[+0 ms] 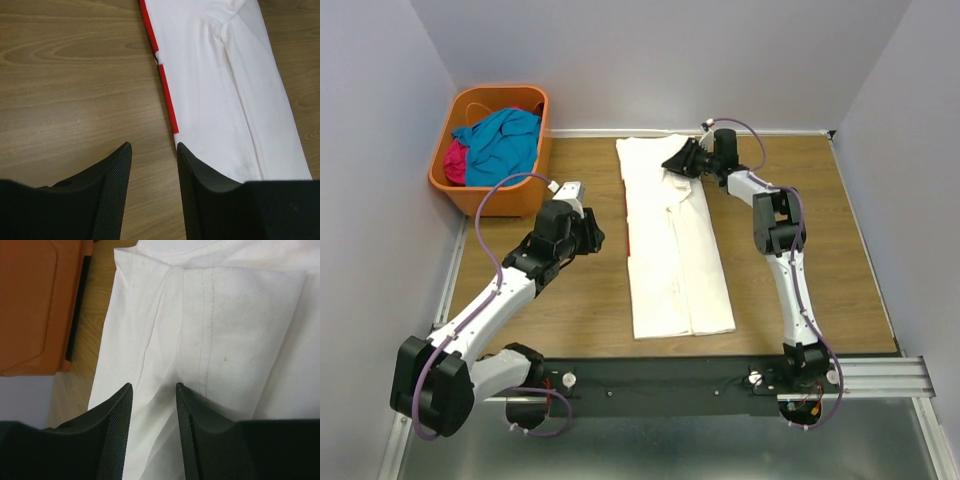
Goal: Fold and stack the t-shirts
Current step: Fold the tshirt
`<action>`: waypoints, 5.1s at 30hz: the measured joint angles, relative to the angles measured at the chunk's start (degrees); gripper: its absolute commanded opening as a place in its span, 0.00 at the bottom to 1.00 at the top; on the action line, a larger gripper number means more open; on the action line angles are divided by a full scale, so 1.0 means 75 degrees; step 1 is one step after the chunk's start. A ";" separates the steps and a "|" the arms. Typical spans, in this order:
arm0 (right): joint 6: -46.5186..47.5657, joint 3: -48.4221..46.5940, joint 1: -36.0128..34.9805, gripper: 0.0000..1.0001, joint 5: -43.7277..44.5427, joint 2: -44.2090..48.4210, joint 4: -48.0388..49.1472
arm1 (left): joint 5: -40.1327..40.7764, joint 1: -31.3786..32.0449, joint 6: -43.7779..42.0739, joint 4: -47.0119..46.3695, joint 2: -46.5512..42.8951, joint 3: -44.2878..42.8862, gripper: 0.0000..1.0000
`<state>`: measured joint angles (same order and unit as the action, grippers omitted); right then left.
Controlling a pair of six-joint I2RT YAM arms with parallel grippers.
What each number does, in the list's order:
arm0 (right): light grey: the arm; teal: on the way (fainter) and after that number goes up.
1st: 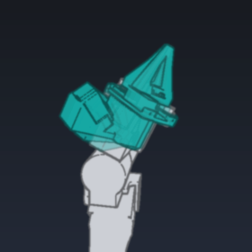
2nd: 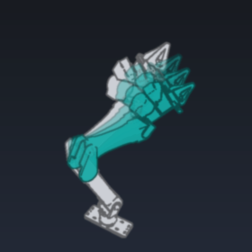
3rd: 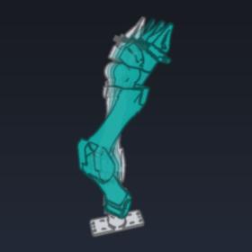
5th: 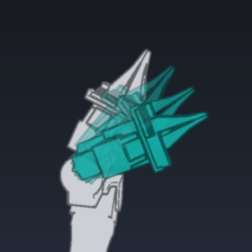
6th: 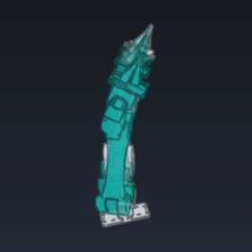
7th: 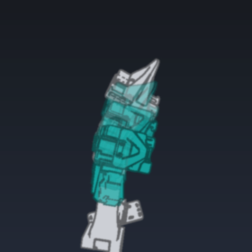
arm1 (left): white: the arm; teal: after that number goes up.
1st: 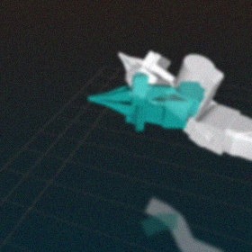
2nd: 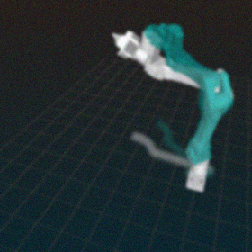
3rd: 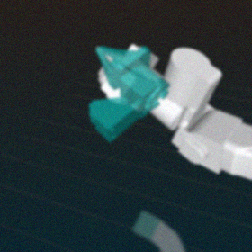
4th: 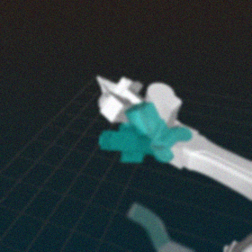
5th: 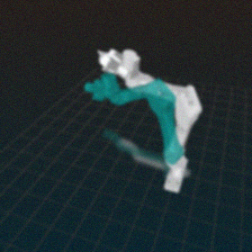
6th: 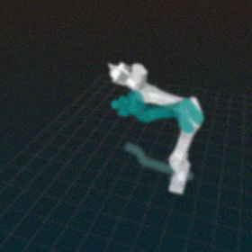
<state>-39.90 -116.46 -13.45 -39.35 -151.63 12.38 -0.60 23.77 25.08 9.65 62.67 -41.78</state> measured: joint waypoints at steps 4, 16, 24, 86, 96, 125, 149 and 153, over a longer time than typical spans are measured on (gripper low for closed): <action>0.0070 -0.0790 0.0204 0.56 0.0087 -0.0385 -0.0154 | -0.0047 0.0029 0.0102 0.0050 -0.0032 0.0163 0.51; 0.1003 0.2209 0.0437 0.61 0.0711 0.2967 -0.1160 | -0.0726 0.0347 0.0210 0.0274 0.0204 0.0347 0.57; 0.1582 0.5893 0.0370 0.61 0.2314 0.7391 -0.2981 | -0.1207 0.1276 0.0283 0.0574 0.0758 0.0443 0.57; 0.0723 1.1197 -0.1218 0.02 0.2757 1.0191 -0.6105 | -0.0825 0.3756 0.2521 0.2014 0.2929 -0.0146 0.24; 0.0717 1.1205 -0.1419 0.01 0.2865 1.0287 -0.6143 | -0.0574 0.4016 0.2897 0.2340 0.3008 -0.0259 0.00; 0.2078 0.5869 -0.1483 0.01 0.5502 0.7443 -0.6787 | -0.1078 0.0947 0.0711 0.1425 0.4272 -0.2687 0.00; 0.2538 0.4234 -0.1026 0.00 0.5520 0.5566 -0.6009 | -0.0842 0.0219 0.0286 0.0638 0.5348 -0.3579 0.00; 0.2538 0.4167 -0.0985 0.00 0.5520 0.5327 -0.5910 | -0.0796 0.0178 0.0286 0.0490 0.5438 -0.3620 0.00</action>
<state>-20.86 -85.21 -20.84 2.04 -111.68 -31.94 -6.57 25.10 27.22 13.32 103.46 -68.93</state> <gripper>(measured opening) 0.012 0.012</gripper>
